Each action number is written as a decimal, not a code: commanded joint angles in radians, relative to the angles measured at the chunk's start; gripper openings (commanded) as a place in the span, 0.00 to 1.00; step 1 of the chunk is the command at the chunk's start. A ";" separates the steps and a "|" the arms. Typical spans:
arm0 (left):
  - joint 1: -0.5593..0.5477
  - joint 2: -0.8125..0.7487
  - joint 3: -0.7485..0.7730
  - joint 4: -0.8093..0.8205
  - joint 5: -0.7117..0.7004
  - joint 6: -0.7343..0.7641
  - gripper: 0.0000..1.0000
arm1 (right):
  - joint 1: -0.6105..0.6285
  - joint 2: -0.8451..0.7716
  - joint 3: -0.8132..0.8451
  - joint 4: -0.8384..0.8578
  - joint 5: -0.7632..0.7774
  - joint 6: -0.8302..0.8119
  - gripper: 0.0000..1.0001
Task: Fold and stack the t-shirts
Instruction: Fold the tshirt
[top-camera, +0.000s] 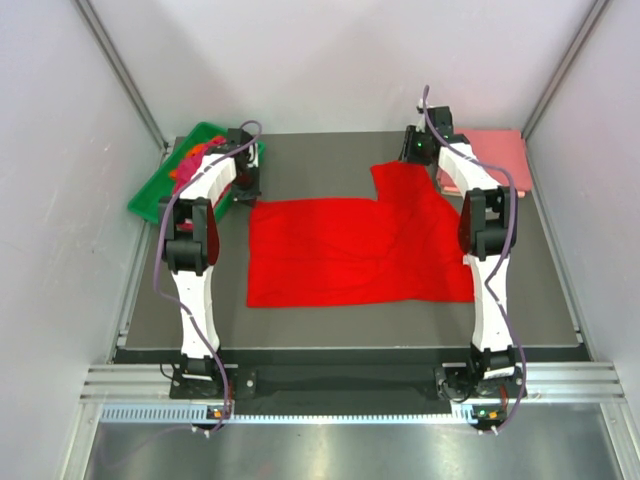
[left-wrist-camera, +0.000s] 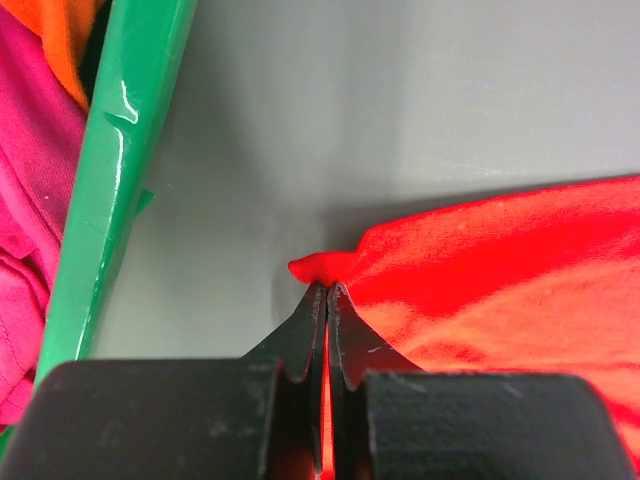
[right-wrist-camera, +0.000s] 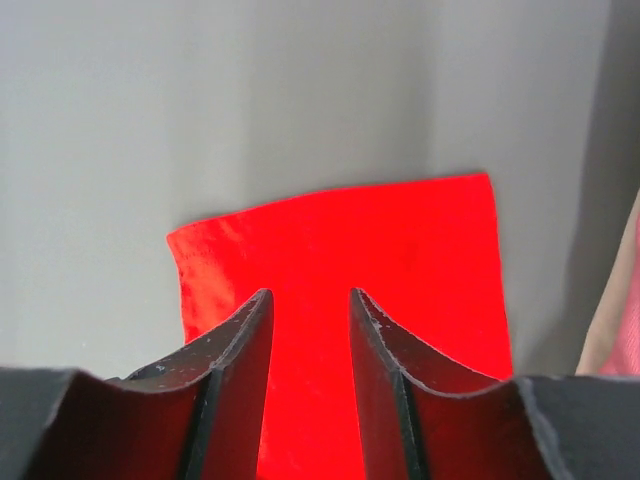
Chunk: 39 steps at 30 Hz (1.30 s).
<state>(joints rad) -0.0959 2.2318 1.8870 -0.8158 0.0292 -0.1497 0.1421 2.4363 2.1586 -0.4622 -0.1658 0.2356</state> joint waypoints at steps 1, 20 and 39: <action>-0.004 -0.061 0.015 -0.003 0.012 -0.001 0.00 | 0.005 0.039 0.075 0.011 0.015 -0.013 0.37; -0.016 -0.084 0.011 0.017 0.046 -0.013 0.00 | 0.034 0.151 0.168 -0.205 0.181 0.002 0.32; -0.018 -0.110 -0.003 0.021 0.005 -0.022 0.00 | 0.022 -0.087 0.014 -0.010 0.128 -0.044 0.00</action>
<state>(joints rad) -0.1112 2.2120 1.8866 -0.8116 0.0467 -0.1638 0.1612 2.5042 2.2078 -0.5579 0.0013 0.2012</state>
